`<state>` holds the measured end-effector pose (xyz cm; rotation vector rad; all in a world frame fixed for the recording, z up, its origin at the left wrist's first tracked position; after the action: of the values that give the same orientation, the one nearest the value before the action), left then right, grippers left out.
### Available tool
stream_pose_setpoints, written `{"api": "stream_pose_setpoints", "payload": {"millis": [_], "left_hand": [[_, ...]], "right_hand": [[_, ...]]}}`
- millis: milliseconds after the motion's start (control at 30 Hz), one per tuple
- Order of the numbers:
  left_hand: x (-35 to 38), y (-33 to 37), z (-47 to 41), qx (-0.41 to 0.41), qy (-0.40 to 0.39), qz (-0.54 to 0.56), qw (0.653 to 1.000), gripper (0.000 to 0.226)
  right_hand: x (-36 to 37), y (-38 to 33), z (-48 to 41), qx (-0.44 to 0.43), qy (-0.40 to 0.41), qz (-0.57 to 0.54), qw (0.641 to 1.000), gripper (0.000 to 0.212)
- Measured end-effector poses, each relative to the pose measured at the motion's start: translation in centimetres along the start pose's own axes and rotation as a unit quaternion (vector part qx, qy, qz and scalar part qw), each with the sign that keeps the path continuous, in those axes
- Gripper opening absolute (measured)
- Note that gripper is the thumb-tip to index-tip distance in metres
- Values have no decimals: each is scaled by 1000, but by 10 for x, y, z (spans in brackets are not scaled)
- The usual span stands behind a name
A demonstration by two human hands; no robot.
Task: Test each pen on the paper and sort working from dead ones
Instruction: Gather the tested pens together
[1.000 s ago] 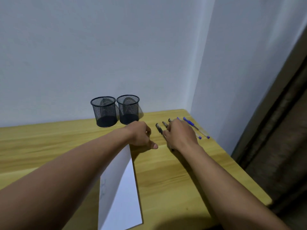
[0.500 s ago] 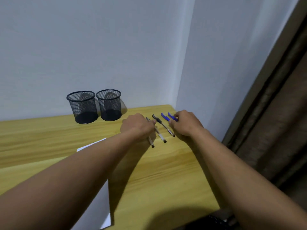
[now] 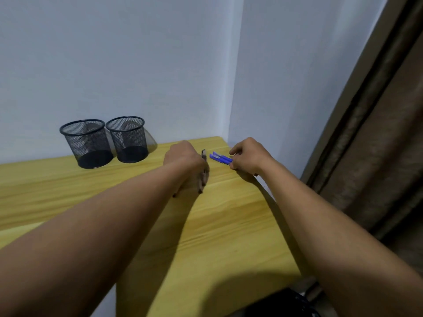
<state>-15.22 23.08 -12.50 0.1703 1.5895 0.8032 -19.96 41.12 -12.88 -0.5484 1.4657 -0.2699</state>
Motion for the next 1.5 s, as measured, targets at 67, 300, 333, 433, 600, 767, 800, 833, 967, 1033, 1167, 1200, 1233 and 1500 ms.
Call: {"api": "stream_pose_setpoints", "payload": {"millis": [67,300,333,433,600,767,800,833,967,1033,1167,1200,1233,1500], "left_hand": [[-2,-2,-5,-1,4,9,1000,37],[-11,-13,-22,8,-75,48,996,52],[-11,-13,-23,15,-94,60,994,47],[-13,-11,-26,49,-116,59,990,46],[-15,-9,-30,74,-124,32,989,40],[-13,1,-31,118,-124,-25,985,33],[-12,3,-31,131,-125,-38,983,33],[-11,4,-31,144,-126,-49,980,33],[-8,5,-28,193,-124,-85,970,31],[-13,7,-25,215,-102,-86,967,32],[-40,7,-18,234,-45,-24,971,32],[-50,5,-15,229,-31,5,973,30],[-60,3,-12,222,-17,37,974,27],[-160,-38,7,197,89,241,946,17]], "right_hand": [[-2,4,1,7,-13,-24,1000,44],[-9,5,6,-13,-94,-3,995,26],[-10,4,8,-20,-106,0,994,25],[-9,-1,12,-49,-136,1,990,25],[-2,-12,20,-85,-163,3,983,26],[1,-22,25,-114,-164,45,979,20],[1,-24,26,-121,-161,59,978,20],[2,-25,27,-127,-156,73,977,21],[3,-26,32,-134,-147,101,975,21],[0,-29,38,-139,-150,104,973,23],[-11,-40,50,-146,-147,62,976,19],[-14,-43,51,-146,-143,49,978,19],[-18,-48,53,-146,-138,36,979,19],[-38,-116,69,-157,-86,-193,965,16]]}}
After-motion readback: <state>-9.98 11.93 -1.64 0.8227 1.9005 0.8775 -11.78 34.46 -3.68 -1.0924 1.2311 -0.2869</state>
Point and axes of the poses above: each hand's wrist, its own z-axis away from the middle knuckle, its own x-axis out of the palm, y = z × x, the point moved 4 cm from there along -z, towards the middle knuckle, and after that the axes turned 4 degrees about z, right-handed, at the moved point
